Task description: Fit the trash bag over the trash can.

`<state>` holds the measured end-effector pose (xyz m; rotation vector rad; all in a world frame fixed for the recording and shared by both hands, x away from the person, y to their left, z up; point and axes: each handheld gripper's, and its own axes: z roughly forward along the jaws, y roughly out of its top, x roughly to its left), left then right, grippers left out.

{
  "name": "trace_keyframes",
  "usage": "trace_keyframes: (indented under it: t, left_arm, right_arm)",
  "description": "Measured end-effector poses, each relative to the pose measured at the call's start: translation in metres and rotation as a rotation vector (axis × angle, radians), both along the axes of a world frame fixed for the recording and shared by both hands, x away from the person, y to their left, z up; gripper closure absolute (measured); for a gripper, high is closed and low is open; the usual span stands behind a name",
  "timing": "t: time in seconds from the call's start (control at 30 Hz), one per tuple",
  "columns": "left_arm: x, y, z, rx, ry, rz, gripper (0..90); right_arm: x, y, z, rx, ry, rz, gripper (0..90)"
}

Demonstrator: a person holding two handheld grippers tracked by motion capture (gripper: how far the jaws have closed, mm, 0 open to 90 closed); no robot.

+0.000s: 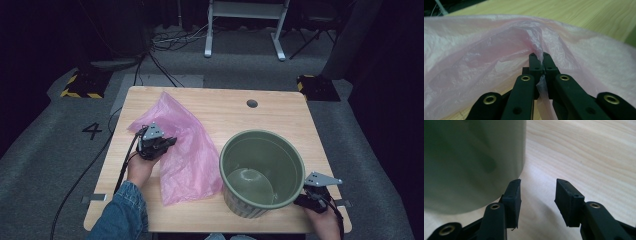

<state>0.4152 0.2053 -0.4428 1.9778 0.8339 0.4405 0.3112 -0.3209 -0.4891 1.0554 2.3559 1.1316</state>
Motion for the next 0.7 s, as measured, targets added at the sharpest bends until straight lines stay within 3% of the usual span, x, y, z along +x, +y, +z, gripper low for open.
trace_keyframes:
  t: [0.07, 0.2, 0.27, 0.33, 0.5, 0.7]
  left_arm:
    - [-0.004, 0.004, 0.006, -0.038, -0.012, -0.005, 88.8]
    - [-0.011, 0.012, 0.015, -0.085, -0.036, 0.0, 88.8]
    - [-0.012, 0.014, 0.017, -0.098, -0.044, 0.002, 88.8]
    - [-0.014, 0.019, 0.023, -0.139, -0.065, -0.006, 88.8]
    - [-0.014, 0.03, 0.038, -0.226, -0.099, -0.036, 88.8]
    - [-0.015, 0.041, 0.06, -0.264, -0.131, -0.056, 88.8]
  right_arm:
    - [-0.005, -0.001, 0.0, 0.006, 0.002, 0.001, 56.4]
    - [-0.016, 0.002, 0.001, 0.063, 0.018, 0.025, 56.5]
    - [-0.018, 0.004, 0.0, 0.066, 0.023, 0.033, 56.5]
    - [-0.024, 0.009, -0.002, 0.058, 0.024, 0.048, 57.3]
    - [-0.02, 0.012, -0.004, 0.087, 0.045, 0.054, 57.3]
    - [-0.004, 0.022, -0.006, 0.102, 0.061, 0.072, 56.8]
